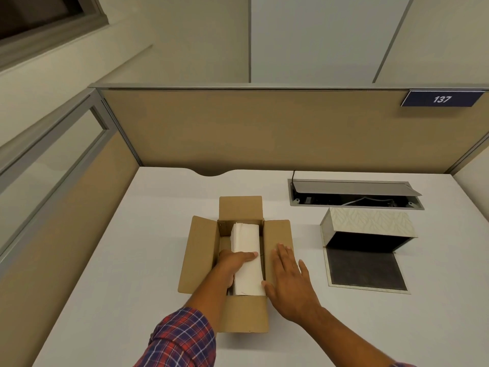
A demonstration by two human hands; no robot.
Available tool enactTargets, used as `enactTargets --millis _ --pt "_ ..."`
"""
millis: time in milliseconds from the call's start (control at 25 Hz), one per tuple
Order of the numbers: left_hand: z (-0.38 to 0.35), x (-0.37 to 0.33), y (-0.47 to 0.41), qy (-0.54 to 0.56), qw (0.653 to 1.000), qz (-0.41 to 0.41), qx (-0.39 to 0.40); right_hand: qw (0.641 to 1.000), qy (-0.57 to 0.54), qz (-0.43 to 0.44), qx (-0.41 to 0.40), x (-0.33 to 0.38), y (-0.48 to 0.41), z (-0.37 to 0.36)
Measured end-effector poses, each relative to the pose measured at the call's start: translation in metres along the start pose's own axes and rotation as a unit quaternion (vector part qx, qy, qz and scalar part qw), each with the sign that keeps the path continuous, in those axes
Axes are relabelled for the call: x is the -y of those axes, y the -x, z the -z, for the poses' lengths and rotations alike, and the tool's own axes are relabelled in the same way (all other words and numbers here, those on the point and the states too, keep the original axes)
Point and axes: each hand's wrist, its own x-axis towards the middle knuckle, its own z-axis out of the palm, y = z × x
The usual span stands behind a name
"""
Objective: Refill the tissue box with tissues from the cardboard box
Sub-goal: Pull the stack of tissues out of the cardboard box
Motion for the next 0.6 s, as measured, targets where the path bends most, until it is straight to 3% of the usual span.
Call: enactTargets --millis 280,600 --pt "0.002 0.001 0.003 0.044 0.998 -0.036 0.013 1.000 0.009 -0.027 0.001 0.011 0.001 0.012" --pt "0.030 -0.003 0.021 0.099 0.989 -0.029 0.106 1.000 0.001 -0.018 0.001 0.021 0.006 0.029"
